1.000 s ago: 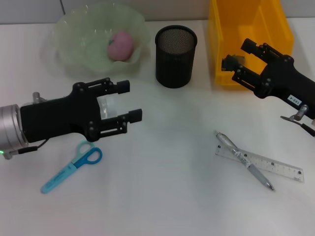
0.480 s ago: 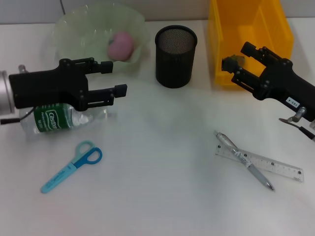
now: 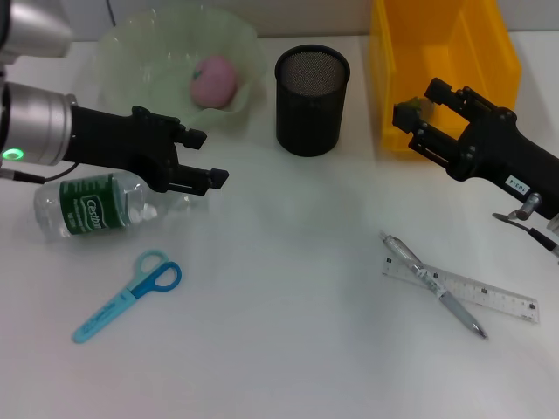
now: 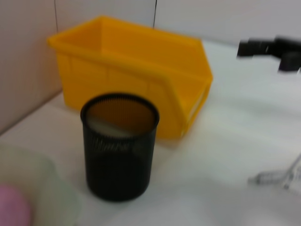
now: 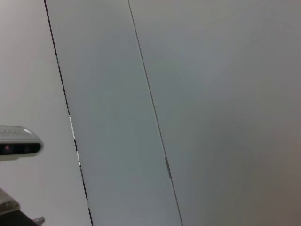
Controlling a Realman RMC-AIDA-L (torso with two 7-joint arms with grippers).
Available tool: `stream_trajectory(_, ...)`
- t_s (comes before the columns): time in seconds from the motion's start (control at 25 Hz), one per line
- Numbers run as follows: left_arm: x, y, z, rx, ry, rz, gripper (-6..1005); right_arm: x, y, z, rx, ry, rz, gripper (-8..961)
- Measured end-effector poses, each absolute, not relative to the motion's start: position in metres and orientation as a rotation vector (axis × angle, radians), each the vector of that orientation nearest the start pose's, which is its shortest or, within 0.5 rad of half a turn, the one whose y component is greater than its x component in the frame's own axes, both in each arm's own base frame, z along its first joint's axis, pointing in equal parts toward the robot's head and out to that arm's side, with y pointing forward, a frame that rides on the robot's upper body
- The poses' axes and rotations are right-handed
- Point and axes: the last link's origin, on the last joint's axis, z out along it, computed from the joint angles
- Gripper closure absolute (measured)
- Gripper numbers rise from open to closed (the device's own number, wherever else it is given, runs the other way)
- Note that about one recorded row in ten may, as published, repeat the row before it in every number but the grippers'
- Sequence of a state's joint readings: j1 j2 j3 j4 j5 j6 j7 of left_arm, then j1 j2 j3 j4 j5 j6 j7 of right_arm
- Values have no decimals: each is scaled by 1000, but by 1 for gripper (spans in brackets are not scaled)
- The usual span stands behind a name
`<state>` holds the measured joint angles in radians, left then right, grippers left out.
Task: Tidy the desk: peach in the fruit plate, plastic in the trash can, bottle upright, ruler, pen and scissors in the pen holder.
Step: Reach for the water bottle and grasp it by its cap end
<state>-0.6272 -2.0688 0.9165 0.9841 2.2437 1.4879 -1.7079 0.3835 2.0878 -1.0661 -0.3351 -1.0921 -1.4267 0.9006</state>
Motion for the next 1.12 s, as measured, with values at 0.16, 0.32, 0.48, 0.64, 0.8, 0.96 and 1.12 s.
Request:
stream_trajectory(0.16, -216, 378, 15, -2829, -473, -72, 295, 277, 307, -22, -2197, 570, 1124, 237)
stream_trajectory(0.32, -214, 385, -1, -2821, -424, 143, 295, 278, 306, -23, -2197, 577, 1124, 237)
stream_trajectory(0.48, -215, 390, -9, -2773, -372, 333, 295, 277, 308, -22, -2188, 576, 1132, 237)
stream_trajectory(0.64, -211, 393, -13, -2740, -335, 389, 295, 275, 309, -22, -2189, 575, 1137, 238)
stream_trajectory(0.8, -211, 394, -13, -2736, -330, 395, 295, 273, 311, -23, -2191, 572, 1141, 238)
stream_trajectory(0.96, -211, 394, -13, -2734, -317, 402, 296, 272, 313, -23, -2191, 571, 1141, 238)
stream_trajectory(1.12, -211, 392, -14, -2745, -312, 422, 296, 270, 315, -24, -2194, 577, 1145, 237)
